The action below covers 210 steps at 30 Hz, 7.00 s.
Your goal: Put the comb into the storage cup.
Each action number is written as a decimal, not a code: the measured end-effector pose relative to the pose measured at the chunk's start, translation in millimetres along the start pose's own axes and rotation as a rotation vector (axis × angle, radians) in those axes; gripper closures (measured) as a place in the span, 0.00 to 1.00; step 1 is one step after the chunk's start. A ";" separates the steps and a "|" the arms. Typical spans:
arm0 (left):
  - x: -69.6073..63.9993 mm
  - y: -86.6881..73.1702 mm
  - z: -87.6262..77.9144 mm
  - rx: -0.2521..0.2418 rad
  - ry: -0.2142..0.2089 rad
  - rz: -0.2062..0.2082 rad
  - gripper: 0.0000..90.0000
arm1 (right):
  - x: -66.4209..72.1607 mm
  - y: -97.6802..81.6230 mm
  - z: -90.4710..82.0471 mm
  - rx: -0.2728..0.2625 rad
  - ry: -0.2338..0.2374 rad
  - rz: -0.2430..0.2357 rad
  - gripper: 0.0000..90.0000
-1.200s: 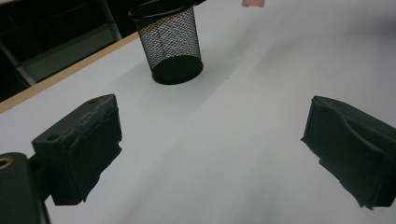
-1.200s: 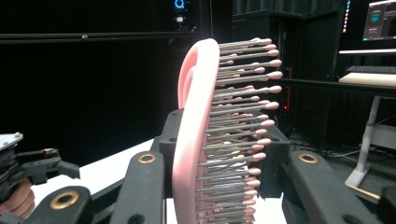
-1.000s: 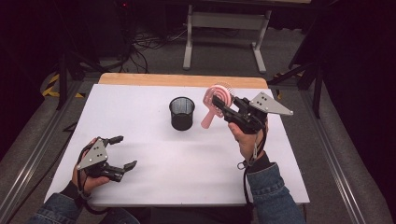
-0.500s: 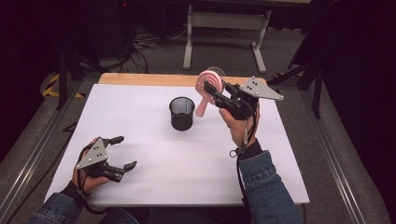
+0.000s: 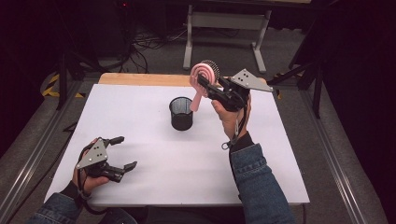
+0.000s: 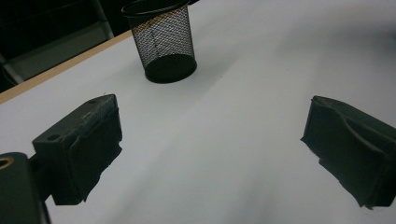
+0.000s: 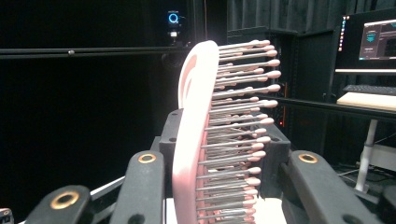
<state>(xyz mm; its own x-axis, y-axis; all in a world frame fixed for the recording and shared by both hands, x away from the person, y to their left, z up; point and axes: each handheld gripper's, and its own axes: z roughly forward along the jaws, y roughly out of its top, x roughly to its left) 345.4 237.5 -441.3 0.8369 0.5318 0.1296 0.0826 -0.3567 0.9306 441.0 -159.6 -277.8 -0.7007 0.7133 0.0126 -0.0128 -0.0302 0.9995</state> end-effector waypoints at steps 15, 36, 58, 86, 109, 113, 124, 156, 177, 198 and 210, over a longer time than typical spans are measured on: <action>0.3 -0.5 -0.5 0.000 -0.006 -0.004 0.06 | 1.5 -3.0 18.1 0.000 0.009 0.007 0.70; 0.3 -0.9 -2.0 0.000 -0.012 -0.005 0.06 | 2.5 -15.3 37.7 0.022 0.017 0.023 0.70; 0.4 -1.4 -2.1 0.003 -0.014 -0.006 0.06 | 0.0 -36.7 47.6 0.048 0.015 0.060 0.70; 0.1 -1.7 -1.2 0.010 -0.012 -0.001 0.06 | -0.9 -81.0 50.3 0.097 0.014 0.139 0.70; -0.6 -1.4 -0.2 0.011 -0.012 0.003 0.06 | -7.0 -93.1 40.7 0.092 -0.004 0.163 0.69; -0.9 -1.3 0.3 0.013 -0.011 0.006 0.06 | -9.8 -96.4 38.5 0.108 -0.025 0.163 0.67; -1.1 -1.6 1.0 0.016 -0.012 0.005 0.06 | -11.1 -102.5 36.5 0.139 -0.037 0.165 0.64; -1.6 -1.5 1.7 0.018 -0.015 0.005 0.06 | -7.8 -78.4 24.9 0.154 -0.099 0.041 0.44; -2.1 -1.3 2.3 0.027 -0.015 0.011 0.06 | -4.7 -68.9 19.9 0.167 -0.119 -0.022 0.36; -2.1 -1.4 3.1 0.032 -0.017 0.014 0.07 | -5.0 -61.8 14.6 0.189 -0.122 -0.055 0.35; -2.0 -1.3 2.4 0.031 -0.014 0.013 0.07 | -1.4 -58.0 15.2 0.192 -0.139 -0.103 0.24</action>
<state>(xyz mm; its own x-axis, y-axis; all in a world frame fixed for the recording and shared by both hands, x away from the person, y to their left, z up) 344.9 235.1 -443.5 0.8453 0.5164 0.1372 0.0878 -0.3875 0.9177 453.6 -148.2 -335.3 -0.5977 0.7956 -0.0991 0.0660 0.1720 0.9829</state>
